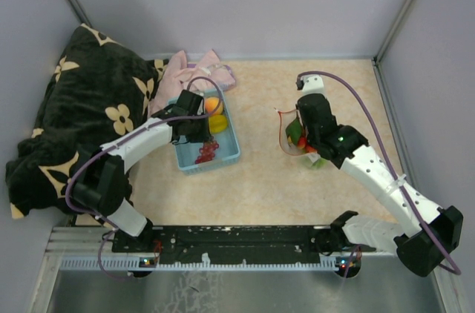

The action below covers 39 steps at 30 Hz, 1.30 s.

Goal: Place the food in the zip-top bag and seal the zipper
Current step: Pick up the fake fruit from the bin.

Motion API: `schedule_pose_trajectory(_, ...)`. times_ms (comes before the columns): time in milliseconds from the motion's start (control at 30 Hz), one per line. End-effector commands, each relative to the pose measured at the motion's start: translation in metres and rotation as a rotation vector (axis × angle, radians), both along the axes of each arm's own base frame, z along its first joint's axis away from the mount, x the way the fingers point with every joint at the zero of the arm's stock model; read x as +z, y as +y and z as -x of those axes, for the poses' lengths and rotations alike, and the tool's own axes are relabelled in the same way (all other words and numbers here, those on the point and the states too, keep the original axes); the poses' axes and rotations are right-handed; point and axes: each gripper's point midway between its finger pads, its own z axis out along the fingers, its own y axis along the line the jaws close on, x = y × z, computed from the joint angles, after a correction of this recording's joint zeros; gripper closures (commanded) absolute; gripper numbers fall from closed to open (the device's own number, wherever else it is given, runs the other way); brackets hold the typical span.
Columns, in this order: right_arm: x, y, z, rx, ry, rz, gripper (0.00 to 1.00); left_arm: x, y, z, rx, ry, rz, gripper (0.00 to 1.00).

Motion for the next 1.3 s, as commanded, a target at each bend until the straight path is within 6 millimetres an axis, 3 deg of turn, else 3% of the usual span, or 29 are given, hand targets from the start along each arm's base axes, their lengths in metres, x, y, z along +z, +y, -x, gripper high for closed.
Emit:
schedule_pose_trajectory(0,0.03,0.0,-0.001,-0.007,-0.068,-0.062,1.0,0.02,-0.006,0.003,-0.011,-0.052,0.066,1.0)
schedule_pose_trajectory(400,0.031,0.004,-0.001,0.004,-0.064,-0.082,1.0,0.062,-0.006,0.004,-0.017,-0.198,0.143,1.0)
schedule_pose_trajectory(933,0.038,0.018,-0.003,0.052,-0.063,-0.141,1.0,0.167,-0.025,0.022,-0.156,-0.574,0.426,1.0)
schedule_pose_trajectory(1267,0.037,0.021,-0.002,0.063,-0.056,-0.154,1.0,0.165,-0.026,0.021,-0.145,-0.575,0.444,1.0)
